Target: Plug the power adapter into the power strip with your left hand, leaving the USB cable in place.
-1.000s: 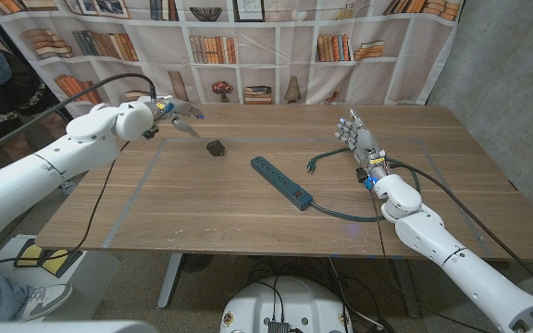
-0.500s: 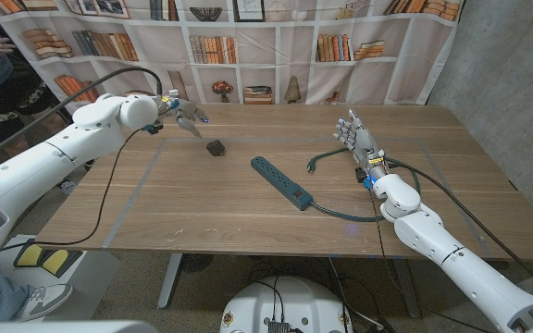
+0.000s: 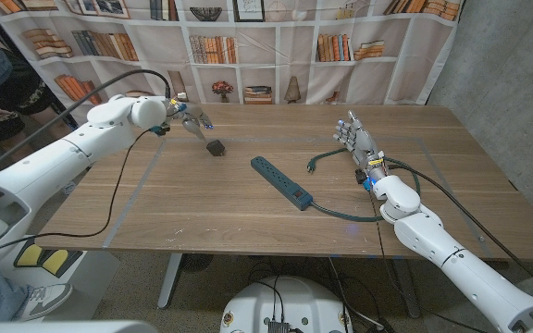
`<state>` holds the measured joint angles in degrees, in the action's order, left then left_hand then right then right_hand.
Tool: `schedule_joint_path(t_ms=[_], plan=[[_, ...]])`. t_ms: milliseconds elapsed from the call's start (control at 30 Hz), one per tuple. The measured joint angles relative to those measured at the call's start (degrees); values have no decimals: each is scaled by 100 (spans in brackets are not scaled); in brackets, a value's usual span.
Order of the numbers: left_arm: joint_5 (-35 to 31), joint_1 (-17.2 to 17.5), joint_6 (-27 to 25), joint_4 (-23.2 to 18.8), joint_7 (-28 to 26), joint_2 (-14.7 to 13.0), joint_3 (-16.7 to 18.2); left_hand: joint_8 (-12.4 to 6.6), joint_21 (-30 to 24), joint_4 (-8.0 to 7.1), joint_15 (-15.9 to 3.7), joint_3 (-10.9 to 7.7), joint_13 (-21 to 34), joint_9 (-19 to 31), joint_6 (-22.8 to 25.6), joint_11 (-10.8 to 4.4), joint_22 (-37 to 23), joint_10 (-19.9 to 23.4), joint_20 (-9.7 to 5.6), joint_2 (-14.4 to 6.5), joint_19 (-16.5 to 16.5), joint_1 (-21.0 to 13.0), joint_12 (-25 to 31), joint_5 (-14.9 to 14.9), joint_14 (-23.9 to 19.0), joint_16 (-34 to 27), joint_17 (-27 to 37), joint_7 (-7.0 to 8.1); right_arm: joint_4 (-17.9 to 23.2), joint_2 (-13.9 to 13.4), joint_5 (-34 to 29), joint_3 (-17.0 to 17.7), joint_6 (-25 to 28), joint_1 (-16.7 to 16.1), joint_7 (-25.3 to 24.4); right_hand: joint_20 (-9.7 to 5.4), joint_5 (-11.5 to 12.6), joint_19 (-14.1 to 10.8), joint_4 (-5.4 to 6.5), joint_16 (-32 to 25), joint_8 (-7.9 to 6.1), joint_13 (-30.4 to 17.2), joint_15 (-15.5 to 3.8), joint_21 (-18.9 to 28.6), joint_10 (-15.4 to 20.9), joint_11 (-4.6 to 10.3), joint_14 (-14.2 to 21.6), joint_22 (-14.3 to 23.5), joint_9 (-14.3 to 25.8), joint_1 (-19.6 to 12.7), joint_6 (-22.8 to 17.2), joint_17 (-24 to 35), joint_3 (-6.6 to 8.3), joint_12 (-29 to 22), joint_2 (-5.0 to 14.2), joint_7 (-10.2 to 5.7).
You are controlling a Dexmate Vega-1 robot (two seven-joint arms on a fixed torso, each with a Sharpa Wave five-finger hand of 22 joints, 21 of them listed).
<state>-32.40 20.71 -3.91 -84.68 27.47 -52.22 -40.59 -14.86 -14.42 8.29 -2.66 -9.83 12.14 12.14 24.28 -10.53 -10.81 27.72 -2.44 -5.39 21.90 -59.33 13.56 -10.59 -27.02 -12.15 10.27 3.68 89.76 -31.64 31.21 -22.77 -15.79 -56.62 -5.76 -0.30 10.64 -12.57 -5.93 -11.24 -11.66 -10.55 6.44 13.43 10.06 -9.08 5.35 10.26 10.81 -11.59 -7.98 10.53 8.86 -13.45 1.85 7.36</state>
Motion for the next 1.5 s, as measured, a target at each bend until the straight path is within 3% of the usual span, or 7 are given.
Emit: schedule_joint_path(t_ms=[400,633,1500], plan=[[156,-218,241,558,-103,260,-246,0,0,-27,-1,10,0,0,26,19,1,23,20,63,20,-58,-24,0,29,50,0,-32,120,-64,-3,-8,115,-37,-44,0,0,0,0,0,0,0,-1,-34,0,0,-1,0,-1,0,0,0,0,0,0,0],[196,-262,427,591,-113,270,-318,26,25,-89,1,72,0,-1,-45,32,1,8,-1,190,-2,71,-27,0,45,50,29,0,235,-108,-17,16,137,-115,-84,0,0,0,0,0,0,1,-1,-34,0,0,-1,0,-1,0,0,0,0,0,0,0],[258,-328,674,857,-182,335,-463,47,25,-88,1,72,27,-2,-44,33,1,8,-1,143,-2,23,-72,-26,44,73,27,1,328,-158,-11,28,291,-167,-168,0,0,-41,0,23,0,1,26,-34,20,-1,30,0,-2,0,0,-1,0,40,0,0]])
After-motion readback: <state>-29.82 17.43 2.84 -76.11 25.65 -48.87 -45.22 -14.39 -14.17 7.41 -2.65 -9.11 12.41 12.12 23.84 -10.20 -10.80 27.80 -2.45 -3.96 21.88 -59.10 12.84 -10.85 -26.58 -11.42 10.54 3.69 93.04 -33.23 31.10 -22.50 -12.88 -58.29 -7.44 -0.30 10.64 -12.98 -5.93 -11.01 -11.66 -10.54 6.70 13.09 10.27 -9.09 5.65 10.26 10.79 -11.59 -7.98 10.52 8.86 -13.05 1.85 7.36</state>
